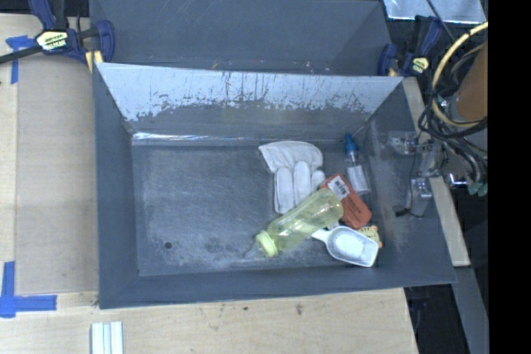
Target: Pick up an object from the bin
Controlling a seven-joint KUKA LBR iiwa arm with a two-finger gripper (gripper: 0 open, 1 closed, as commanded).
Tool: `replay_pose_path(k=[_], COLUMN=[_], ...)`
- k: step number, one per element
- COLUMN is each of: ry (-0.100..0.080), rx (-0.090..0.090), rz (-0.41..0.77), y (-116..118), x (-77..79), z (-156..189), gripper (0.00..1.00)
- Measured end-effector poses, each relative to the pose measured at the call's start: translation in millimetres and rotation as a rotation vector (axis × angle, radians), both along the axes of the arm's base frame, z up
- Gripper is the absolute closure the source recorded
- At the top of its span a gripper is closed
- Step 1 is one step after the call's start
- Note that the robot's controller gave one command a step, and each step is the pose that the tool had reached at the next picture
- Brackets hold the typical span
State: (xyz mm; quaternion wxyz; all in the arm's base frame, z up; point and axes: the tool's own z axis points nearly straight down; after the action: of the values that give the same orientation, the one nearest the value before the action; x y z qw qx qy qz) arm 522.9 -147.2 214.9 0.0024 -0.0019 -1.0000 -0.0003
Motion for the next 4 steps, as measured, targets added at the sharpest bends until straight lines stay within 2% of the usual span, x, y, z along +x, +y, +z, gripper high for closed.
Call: replay_pose_path(k=[1, 2, 3, 4], ry=[-0.009, -0.012, -0.007, -0.007], rx=[-0.002, -0.002, -0.001, -0.001], rz=[0.004, 0.019, 0.009, -0.145], y=[1, 38, 48, 40], x=[1.8, -16.0, -23.3, -39.0], z=[5, -78, -100, -102], gripper=[0.0, 0.0, 0.0, 0.0])
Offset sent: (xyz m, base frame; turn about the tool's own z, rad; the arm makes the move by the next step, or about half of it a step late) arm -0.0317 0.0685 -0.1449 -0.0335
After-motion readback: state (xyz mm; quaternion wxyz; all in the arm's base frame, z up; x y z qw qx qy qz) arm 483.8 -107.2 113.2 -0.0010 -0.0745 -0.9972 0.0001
